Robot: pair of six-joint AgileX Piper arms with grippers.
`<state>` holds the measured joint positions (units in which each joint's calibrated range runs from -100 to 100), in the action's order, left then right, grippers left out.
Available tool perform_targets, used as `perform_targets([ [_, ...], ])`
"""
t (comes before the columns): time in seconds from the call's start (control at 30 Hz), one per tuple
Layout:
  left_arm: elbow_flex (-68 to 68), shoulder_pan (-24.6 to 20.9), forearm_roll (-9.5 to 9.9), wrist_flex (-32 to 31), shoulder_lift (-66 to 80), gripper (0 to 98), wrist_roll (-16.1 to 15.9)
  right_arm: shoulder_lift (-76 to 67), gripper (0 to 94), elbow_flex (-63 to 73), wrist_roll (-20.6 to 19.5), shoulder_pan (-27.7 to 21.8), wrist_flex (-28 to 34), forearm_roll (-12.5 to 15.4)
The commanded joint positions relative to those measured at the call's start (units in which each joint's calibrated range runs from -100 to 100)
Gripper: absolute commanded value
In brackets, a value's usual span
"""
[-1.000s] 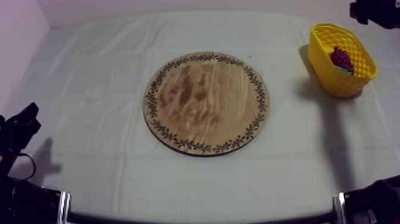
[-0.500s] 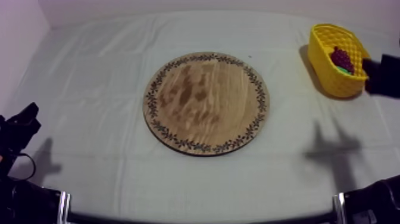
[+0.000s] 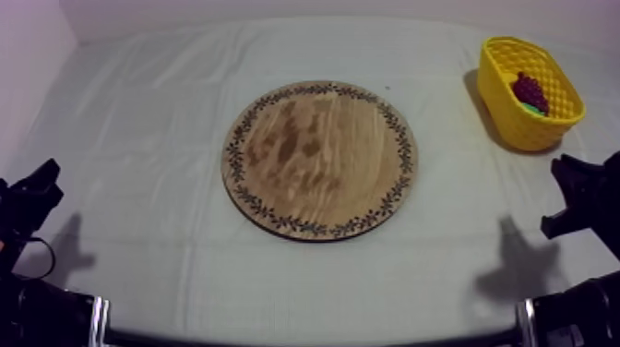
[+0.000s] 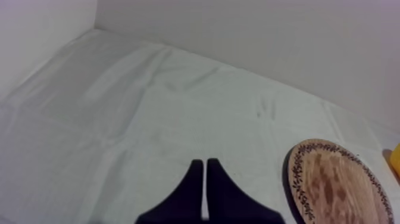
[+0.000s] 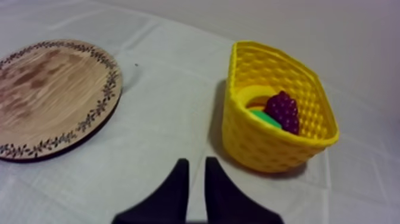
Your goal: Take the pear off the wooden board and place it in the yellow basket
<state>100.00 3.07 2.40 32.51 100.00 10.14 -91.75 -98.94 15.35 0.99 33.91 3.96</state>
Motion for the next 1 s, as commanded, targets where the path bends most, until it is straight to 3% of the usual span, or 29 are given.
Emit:
perform_targets([
  [0.0,0.0,0.0,0.02,0.0,0.0,0.1,0.0,-1.5,2.3,0.2,-0.9,0.1,1.9,-0.1],
  [0.27,0.0,0.0,0.02,0.0,0.0,0.1,0.0,-3.8,3.2,-0.1,0.5,0.4,3.7,-0.4],
  [0.57,0.0,0.0,0.02,0.0,0.0,0.1,0.0,-3.9,21.9,-0.6,-8.8,0.5,3.3,-2.3],
  [0.8,0.0,0.0,0.02,0.0,0.0,0.1,0.0,-3.9,5.9,-0.7,-4.7,0.6,3.3,-2.5],
  [0.97,0.0,0.0,0.02,0.0,0.0,0.1,0.0,-3.9,1.4,-0.7,-3.5,0.6,3.3,-2.5],
])
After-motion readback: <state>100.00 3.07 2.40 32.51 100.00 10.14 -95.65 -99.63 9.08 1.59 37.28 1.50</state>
